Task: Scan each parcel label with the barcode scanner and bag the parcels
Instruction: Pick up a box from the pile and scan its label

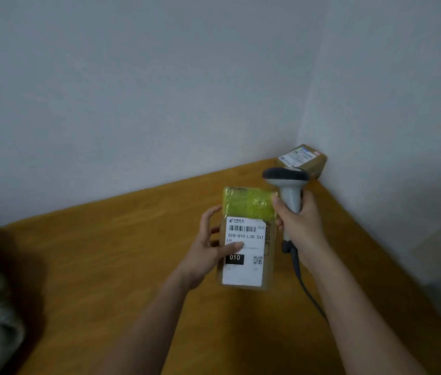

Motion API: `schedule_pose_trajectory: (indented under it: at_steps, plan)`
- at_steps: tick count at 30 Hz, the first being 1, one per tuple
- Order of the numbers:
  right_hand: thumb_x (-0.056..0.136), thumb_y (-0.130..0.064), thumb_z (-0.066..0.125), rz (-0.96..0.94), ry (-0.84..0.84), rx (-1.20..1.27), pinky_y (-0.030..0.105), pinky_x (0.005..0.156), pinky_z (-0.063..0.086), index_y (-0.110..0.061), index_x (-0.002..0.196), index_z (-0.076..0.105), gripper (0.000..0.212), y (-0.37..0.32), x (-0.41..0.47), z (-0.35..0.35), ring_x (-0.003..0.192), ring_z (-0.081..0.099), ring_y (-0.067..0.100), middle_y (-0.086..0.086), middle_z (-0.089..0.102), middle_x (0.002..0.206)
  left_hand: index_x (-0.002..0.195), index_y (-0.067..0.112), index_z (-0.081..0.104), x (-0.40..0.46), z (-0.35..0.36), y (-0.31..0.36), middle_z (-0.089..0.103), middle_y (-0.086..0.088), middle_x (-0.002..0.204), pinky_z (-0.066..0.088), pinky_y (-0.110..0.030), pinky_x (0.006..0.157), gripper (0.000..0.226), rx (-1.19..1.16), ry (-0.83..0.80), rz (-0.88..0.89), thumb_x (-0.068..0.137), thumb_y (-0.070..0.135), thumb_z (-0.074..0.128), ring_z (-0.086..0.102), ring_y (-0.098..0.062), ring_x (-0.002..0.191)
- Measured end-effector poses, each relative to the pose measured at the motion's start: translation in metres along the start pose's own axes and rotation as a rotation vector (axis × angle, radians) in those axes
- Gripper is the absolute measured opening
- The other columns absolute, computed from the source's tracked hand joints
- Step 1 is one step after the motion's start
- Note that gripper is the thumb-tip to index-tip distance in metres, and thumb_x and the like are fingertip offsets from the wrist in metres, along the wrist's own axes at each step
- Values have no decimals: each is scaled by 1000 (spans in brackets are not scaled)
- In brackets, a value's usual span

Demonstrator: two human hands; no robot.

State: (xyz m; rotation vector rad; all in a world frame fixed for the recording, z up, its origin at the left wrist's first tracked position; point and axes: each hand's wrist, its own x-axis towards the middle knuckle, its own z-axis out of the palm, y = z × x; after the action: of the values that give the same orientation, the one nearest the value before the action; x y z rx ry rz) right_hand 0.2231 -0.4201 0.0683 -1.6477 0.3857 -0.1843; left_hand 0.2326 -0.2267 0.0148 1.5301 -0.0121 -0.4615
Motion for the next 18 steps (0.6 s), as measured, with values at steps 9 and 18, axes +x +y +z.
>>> schedule_pose_trajectory:
  at_steps: [9,18]
  plan:
    - [102,-38,47,179,-474,-52,28,60,47,-12,115,62,33,-64,-146,156,62,59,17,11,62,75,142,48,27,-158,-195,-13,66,-12,110,51,-63,82,85,-257,547,-187,84,3,69,65,-36,98]
    - [102,-35,48,59,-718,-135,29,60,47,-3,104,66,37,-130,-210,203,60,56,17,11,61,72,147,45,24,-215,-262,-5,60,-8,110,49,-66,80,88,-459,750,-133,86,-3,65,60,-36,100]
